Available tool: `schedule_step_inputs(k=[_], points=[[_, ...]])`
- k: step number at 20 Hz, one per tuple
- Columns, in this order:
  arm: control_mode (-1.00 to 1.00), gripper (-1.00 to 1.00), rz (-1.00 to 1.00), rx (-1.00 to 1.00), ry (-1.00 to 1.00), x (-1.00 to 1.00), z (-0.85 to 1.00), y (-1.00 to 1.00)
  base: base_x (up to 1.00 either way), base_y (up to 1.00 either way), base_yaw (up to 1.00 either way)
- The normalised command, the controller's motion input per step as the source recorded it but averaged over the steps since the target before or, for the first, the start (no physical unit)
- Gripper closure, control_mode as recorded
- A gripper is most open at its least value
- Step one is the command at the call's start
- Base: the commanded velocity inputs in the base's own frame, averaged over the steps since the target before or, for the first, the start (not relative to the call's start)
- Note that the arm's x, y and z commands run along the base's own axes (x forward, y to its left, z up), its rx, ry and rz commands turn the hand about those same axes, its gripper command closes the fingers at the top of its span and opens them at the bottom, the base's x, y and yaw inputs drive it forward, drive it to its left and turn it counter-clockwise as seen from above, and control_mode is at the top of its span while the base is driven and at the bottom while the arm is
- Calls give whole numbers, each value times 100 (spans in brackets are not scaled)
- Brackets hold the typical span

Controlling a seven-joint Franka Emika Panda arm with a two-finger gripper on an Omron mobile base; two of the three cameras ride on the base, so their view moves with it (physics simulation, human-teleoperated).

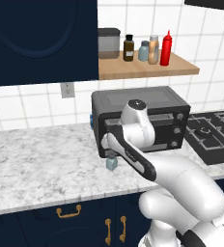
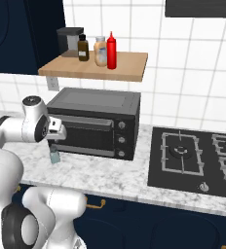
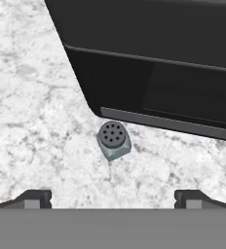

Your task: Put the shaker and condiment bottle from the counter next to their counterparts in the cabinet.

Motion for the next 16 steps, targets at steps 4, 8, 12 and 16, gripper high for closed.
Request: schedule_step_inputs(k=[4,8,12,16], points=[[-100,-100,-5,0,-3,27,-13,3,0,0,0],[-100,-100,-6,0,-2,26,-27,0,0,0,0],[-100,-100,-9,0,0,3,-34,0,0,0,0],[-100,-100,-8,0,0,0,-31,1,0,0,0]])
